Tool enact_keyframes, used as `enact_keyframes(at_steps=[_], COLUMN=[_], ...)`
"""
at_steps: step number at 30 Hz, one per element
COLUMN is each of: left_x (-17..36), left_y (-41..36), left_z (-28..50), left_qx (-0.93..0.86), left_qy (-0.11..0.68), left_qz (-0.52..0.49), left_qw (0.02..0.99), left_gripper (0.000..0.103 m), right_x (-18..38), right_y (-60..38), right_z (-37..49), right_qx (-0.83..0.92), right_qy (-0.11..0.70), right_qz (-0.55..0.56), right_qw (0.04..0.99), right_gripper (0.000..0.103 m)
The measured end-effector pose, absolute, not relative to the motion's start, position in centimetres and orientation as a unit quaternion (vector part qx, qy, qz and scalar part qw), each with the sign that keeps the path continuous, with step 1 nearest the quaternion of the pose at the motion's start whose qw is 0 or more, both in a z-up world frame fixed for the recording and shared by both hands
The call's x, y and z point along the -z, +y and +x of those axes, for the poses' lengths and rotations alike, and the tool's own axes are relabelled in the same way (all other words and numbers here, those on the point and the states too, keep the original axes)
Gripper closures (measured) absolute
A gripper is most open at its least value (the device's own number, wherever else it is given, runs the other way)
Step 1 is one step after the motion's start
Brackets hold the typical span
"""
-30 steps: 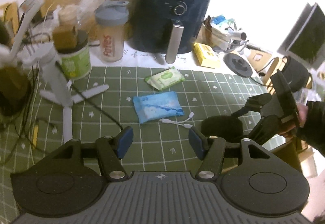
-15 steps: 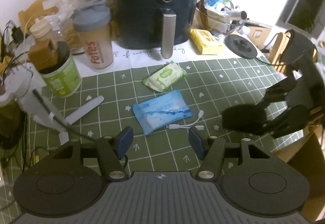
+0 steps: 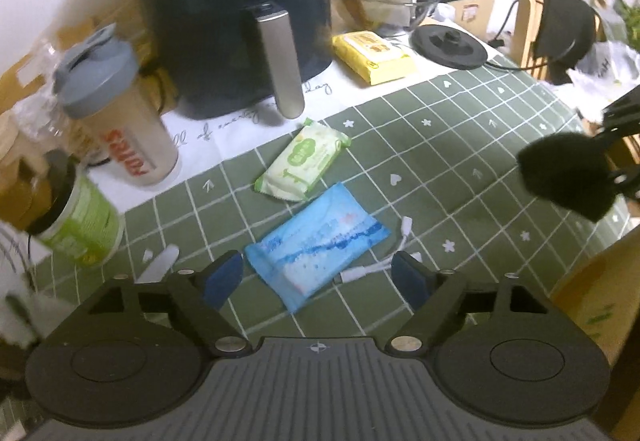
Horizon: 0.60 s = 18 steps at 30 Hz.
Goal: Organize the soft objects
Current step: 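Grasp the black rectangular case with the right gripper and lift it, then grasp the blue wet-wipes packet with the left gripper while the right holds the case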
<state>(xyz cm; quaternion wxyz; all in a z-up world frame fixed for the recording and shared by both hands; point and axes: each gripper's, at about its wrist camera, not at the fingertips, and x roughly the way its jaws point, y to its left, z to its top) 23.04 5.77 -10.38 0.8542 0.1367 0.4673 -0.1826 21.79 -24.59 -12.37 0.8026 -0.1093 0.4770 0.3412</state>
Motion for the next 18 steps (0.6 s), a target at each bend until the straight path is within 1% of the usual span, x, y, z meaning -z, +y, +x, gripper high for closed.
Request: enact_keyframes(at_steps=[1,3,5,10,18], left_x=[10.8,11.7,12.8,15.3,19.2], left_y=[5.6,5.3,4.8,4.2,4.2], left_z=[23.4,23.9,24.6,26.4,28.6], left_qx=[0.187,0.192,0.197,0.218,0.259], left_qy=[0.464,0.455,0.452,0.464,0.491], left_qz=[0.146,0.174,0.203,0.228,0.233], left_qw=[0.854,0.852,0.846,0.828,0.799], left_gripper=[0.018,0.013,0.011,0.01,0.011], right_x=[12.1,11.8,11.6,11.2,10.1], right_y=[-25.0,-25.6,-26.3,-27.6,-29.0], right_z=[21.5,21.0,20.4,19.0,17.1], right_qx=[-0.335,-0.326,-0.317,-0.293,-0.26], right_qy=[0.476,0.472,0.473,0.475,0.467], right_qz=[-0.102,-0.093,-0.087,-0.069,-0.053], right_qw=[0.807,0.813,0.817,0.827,0.844], right_gripper=[0.056,0.056,0.056,0.056,0.056])
